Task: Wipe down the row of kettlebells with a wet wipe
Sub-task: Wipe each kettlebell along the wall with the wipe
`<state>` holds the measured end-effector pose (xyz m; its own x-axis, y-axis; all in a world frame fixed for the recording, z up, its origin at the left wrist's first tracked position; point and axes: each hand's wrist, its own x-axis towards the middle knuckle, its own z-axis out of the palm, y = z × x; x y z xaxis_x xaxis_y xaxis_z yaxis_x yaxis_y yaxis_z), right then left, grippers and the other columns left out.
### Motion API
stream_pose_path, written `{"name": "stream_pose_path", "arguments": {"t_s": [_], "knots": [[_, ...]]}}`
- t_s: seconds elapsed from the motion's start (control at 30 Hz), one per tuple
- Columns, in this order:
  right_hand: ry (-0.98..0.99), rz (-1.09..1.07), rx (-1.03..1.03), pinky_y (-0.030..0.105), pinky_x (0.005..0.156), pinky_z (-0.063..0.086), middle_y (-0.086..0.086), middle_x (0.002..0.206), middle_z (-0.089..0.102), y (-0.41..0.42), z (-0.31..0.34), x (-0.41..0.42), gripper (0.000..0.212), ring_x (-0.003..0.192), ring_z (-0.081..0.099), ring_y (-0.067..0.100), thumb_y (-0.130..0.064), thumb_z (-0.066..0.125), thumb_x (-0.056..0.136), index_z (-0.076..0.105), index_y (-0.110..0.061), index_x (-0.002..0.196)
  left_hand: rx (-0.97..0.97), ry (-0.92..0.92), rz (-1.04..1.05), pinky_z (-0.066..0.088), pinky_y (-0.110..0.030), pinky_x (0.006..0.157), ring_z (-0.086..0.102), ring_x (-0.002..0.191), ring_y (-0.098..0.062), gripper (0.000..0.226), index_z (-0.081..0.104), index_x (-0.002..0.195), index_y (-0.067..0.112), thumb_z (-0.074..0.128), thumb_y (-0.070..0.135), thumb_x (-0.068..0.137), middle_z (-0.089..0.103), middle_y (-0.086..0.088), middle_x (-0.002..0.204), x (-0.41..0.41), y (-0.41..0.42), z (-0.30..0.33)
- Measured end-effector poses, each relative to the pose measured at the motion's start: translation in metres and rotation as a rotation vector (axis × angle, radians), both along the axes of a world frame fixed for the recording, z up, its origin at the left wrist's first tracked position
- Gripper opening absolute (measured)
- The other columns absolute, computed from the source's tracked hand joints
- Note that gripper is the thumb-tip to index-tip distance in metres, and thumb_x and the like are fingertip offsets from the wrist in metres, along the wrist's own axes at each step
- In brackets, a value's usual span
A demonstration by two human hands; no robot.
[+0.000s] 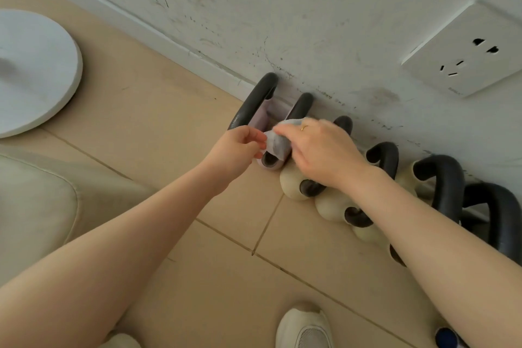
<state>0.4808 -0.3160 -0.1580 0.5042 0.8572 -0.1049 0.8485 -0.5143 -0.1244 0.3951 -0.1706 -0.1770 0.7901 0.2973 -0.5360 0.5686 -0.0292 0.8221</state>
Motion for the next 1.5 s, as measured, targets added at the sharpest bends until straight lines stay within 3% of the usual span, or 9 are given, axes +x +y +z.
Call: {"name": "stream_pose_path", "arguments": {"t_s": [0.17, 0.33, 0.57, 0.77, 0.9, 1.03, 1.2, 1.37, 1.5], "knots": [[-0.183, 0.302, -0.007, 0.042, 0.091, 0.049, 0.004, 0.101, 0.073, 0.005, -0.014, 0.015, 0.044, 0.103, 0.065, 0.028, -0.015, 0.031, 0.080, 0.070, -0.010, 0.100, 0.039, 0.010, 0.024, 0.048, -0.024, 0.075, 0.061, 0.093, -0.016, 0.016, 0.058, 0.100, 0.019, 0.054, 0.010, 0.086, 0.063, 0.004, 0.091, 0.002, -0.004, -0.008], [-0.236, 0.300, -0.207, 0.035, 0.075, 0.053, 0.007, 0.069, 0.066, 0.022, -0.013, 0.030, 0.011, 0.074, 0.065, 0.028, -0.007, 0.054, 0.069, 0.064, -0.012, 0.072, 0.205, -0.001, -0.003, 0.042, -0.017, 0.062, 0.059, 0.083, -0.011, 0.017, 0.054, 0.093, 0.017, 0.065, 0.019, 0.080, 0.061, 0.006, 0.087, -0.002, -0.009, -0.010], [-0.276, 0.433, -0.276, 0.030, 0.068, 0.051, 0.004, 0.061, 0.060, 0.026, -0.012, 0.042, 0.020, 0.061, 0.061, 0.025, 0.002, 0.067, 0.057, 0.058, -0.013, 0.066, 0.220, -0.006, -0.124, 0.045, -0.014, 0.070, 0.060, 0.088, -0.011, 0.025, 0.060, 0.103, 0.016, 0.069, 0.020, 0.080, 0.065, 0.004, 0.094, 0.007, -0.005, -0.010], [-0.243, 0.417, -0.231, 0.038, 0.087, 0.051, 0.007, 0.073, 0.063, 0.021, -0.020, 0.032, 0.028, 0.074, 0.062, 0.029, -0.006, 0.033, 0.076, 0.061, -0.011, 0.078, 0.220, -0.009, -0.113, 0.050, -0.024, 0.076, 0.065, 0.091, -0.015, 0.016, 0.061, 0.092, 0.016, 0.068, 0.025, 0.080, 0.069, 0.000, 0.092, 0.011, -0.009, -0.013], [-0.186, 0.172, -0.165, 0.037, 0.110, 0.026, 0.011, 0.112, 0.060, 0.016, -0.019, 0.055, 0.029, 0.117, 0.049, 0.029, -0.008, 0.040, 0.084, 0.059, -0.011, 0.106, 0.280, 0.030, -0.177, 0.050, -0.030, 0.074, 0.062, 0.083, -0.017, 0.027, 0.064, 0.092, 0.009, 0.066, 0.034, 0.081, 0.067, -0.003, 0.086, 0.021, -0.013, -0.009], [-0.175, 0.189, -0.177, 0.043, 0.106, 0.034, 0.013, 0.102, 0.064, 0.018, -0.021, 0.045, 0.025, 0.110, 0.055, 0.032, -0.006, 0.040, 0.084, 0.061, -0.008, 0.098, 0.355, 0.064, -0.232, 0.029, -0.023, 0.047, 0.038, 0.050, -0.011, 0.037, 0.047, 0.059, 0.013, 0.063, 0.035, 0.084, 0.042, 0.002, 0.054, 0.036, -0.020, -0.004], [-0.150, 0.260, -0.233, 0.037, 0.110, 0.024, 0.009, 0.121, 0.058, 0.019, -0.011, 0.047, 0.031, 0.121, 0.045, 0.030, -0.005, 0.044, 0.088, 0.055, -0.012, 0.116, 0.386, 0.057, -0.311, 0.031, -0.024, 0.049, 0.038, 0.051, -0.012, 0.036, 0.046, 0.061, 0.013, 0.062, 0.036, 0.084, 0.042, 0.003, 0.055, 0.031, -0.013, -0.006], [-0.014, 0.046, -0.187, 0.034, 0.102, 0.027, 0.006, 0.125, 0.053, 0.021, -0.006, 0.059, 0.033, 0.124, 0.038, 0.026, -0.005, 0.039, 0.088, 0.053, -0.014, 0.117, 0.310, 0.002, -0.275, 0.031, -0.024, 0.049, 0.035, 0.048, -0.010, 0.029, 0.051, 0.067, 0.008, 0.062, 0.030, 0.082, 0.044, 0.001, 0.056, 0.006, -0.008, -0.012], [-0.055, 0.203, -0.143, 0.044, 0.095, 0.037, 0.016, 0.108, 0.059, 0.036, -0.002, 0.035, 0.058, 0.109, 0.050, 0.034, -0.026, 0.008, 0.082, 0.058, -0.006, 0.105, 0.243, -0.002, -0.262, 0.041, -0.026, 0.059, 0.053, 0.060, -0.014, 0.017, 0.054, 0.068, 0.020, 0.062, 0.027, 0.082, 0.062, -0.003, 0.066, -0.011, 0.002, -0.015]]}}
